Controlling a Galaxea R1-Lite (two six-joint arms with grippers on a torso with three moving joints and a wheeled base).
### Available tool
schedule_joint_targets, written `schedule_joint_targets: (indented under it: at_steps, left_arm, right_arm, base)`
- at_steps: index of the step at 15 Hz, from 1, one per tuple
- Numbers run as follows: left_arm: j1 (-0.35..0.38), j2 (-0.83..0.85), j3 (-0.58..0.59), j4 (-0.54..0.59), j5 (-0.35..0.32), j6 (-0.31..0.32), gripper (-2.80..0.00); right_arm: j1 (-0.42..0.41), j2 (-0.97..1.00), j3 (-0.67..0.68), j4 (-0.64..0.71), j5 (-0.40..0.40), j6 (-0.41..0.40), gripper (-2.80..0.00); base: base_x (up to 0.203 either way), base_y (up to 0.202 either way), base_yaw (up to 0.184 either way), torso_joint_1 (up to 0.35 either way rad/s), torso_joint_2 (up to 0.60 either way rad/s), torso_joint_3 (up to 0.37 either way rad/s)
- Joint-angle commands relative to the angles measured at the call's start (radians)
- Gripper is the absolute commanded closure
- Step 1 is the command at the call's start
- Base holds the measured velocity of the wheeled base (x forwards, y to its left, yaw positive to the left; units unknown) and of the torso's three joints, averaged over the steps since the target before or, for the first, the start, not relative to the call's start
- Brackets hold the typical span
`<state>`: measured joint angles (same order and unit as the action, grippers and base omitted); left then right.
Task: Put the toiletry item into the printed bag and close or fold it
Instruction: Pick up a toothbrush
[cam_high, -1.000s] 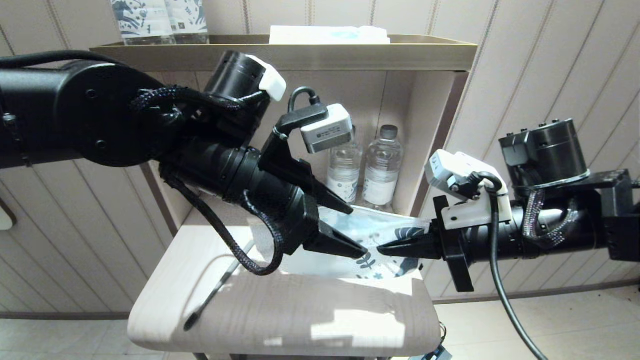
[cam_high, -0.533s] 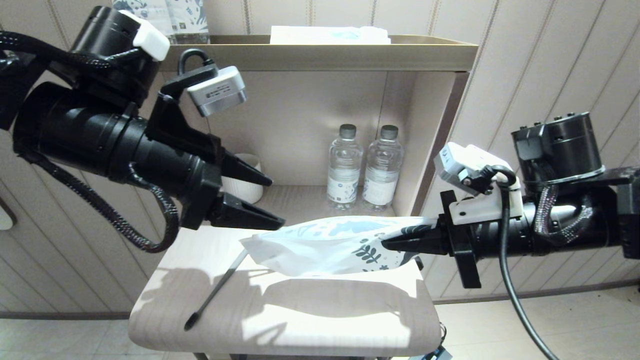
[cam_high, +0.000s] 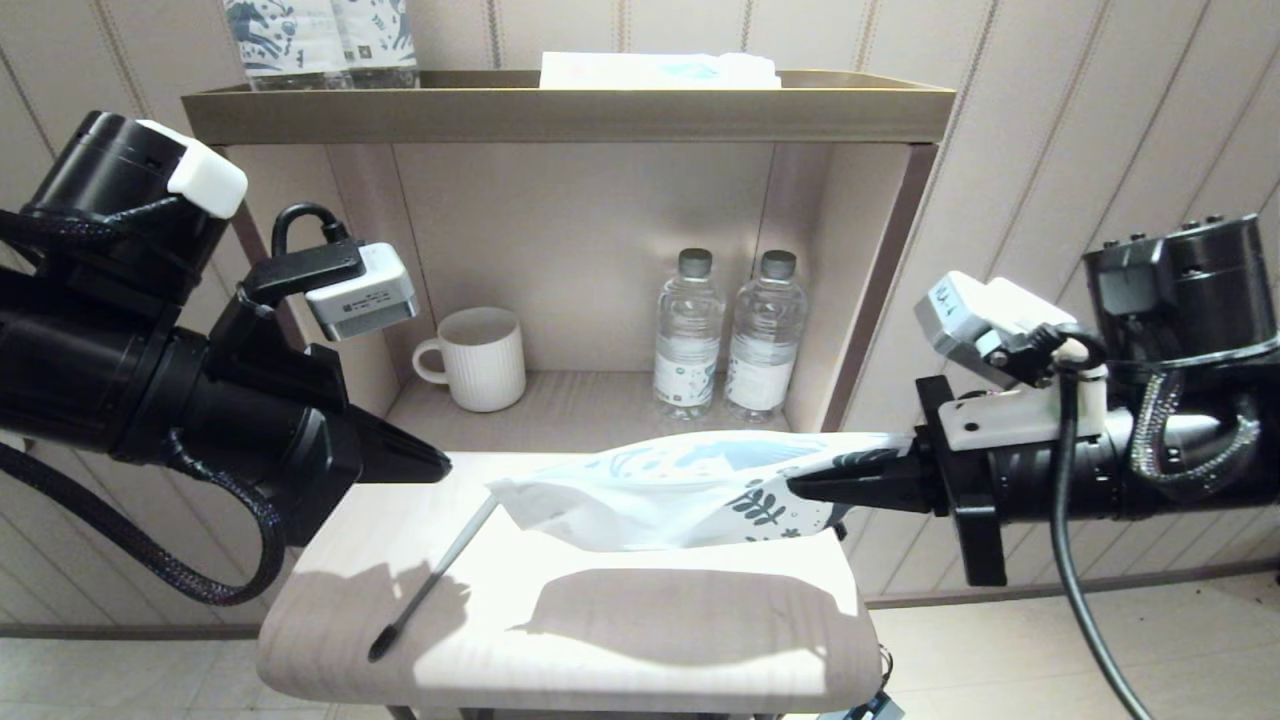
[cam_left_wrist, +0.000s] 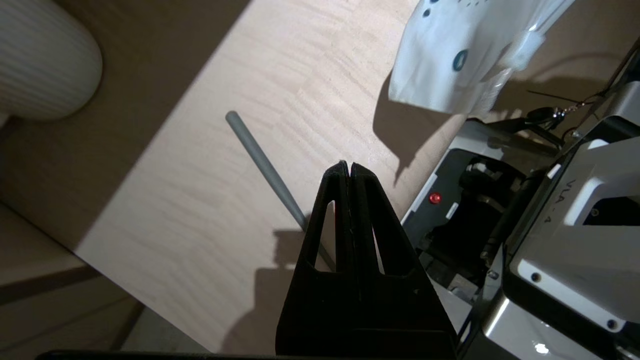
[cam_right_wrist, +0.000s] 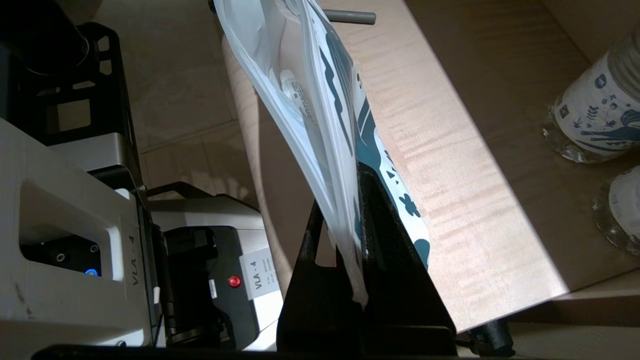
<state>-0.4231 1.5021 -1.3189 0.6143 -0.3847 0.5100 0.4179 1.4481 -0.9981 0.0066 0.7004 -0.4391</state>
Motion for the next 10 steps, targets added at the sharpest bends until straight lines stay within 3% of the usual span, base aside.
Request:
schedule_joint_targets:
  at_steps: [1, 3, 4, 8, 10]
  left_arm:
    - [0.012, -0.007, 0.023, 0.003, 0.001, -0.041, 0.00]
    - [0.012, 0.003, 0.059, 0.002, 0.010, -0.093, 0.00]
    - [0.011, 0.004, 0.096, -0.005, 0.027, -0.102, -2.80]
    - [-0.006, 0.055, 0.225, -0.107, 0.173, -0.121, -2.80]
    - [-0.005, 0.091, 0.221, -0.132, 0.181, -0.136, -2.80]
  right_arm:
    - [-0.014, -0.028, 0.010, 0.003, 0.005, -0.003, 0.00]
    - [-0.019, -0.047, 0.014, 0.009, 0.005, -0.001, 0.00]
    - [-0.019, -0.055, 0.016, 0.009, 0.005, -0.001, 0.00]
    - [-0.042, -0.072, 0.015, 0.011, 0.005, -0.001, 0.00]
    - [-0.045, -0.069, 0.015, 0.010, 0.005, 0.000, 0.00]
  base:
    - [0.000, 0.000, 0.000, 0.000, 0.00, 0.000]
    - [0.000, 0.000, 0.000, 0.000, 0.00, 0.000]
    - [0.000, 0.000, 0.000, 0.000, 0.00, 0.000]
    - [0.000, 0.000, 0.000, 0.000, 0.00, 0.000]
    - [0.000, 0.000, 0.000, 0.000, 0.00, 0.000]
